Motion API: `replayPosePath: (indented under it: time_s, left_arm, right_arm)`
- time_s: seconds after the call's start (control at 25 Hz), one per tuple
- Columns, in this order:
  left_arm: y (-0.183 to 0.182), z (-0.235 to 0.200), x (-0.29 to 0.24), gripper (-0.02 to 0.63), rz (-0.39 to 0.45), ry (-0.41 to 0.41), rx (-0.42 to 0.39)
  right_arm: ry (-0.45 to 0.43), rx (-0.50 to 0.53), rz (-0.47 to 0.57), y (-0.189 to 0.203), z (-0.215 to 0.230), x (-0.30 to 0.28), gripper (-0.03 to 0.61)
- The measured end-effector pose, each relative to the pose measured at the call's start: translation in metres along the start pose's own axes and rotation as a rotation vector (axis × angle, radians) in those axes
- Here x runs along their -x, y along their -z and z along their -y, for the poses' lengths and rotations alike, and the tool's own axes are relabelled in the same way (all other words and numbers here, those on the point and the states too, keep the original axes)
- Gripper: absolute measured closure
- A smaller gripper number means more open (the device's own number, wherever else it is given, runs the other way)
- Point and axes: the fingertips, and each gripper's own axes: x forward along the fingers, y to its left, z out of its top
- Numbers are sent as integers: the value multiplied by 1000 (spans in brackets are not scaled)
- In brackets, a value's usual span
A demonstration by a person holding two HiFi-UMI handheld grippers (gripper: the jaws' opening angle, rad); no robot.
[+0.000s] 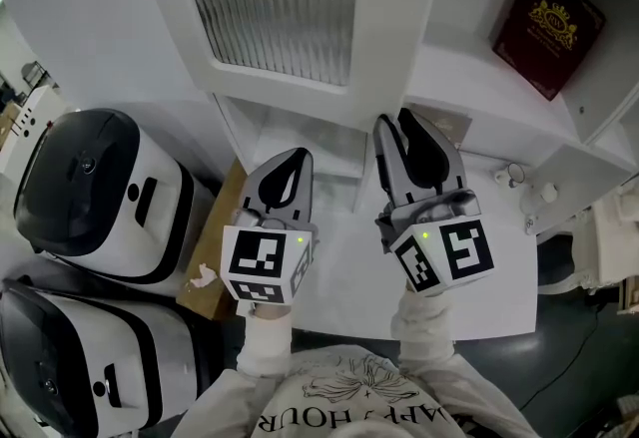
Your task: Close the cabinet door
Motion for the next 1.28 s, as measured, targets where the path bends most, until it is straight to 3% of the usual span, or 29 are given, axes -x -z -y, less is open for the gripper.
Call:
replayPosePath:
  time_s: [0.76,1.28]
  left_arm:
    - [6,-3,-18,609,-15,-6,-4]
    - [6,-6,-33,609,-20,-6,-6]
  right_arm:
    - [92,93,10,6,18,-19,487]
    - [105,84,3,10,32,-34,492]
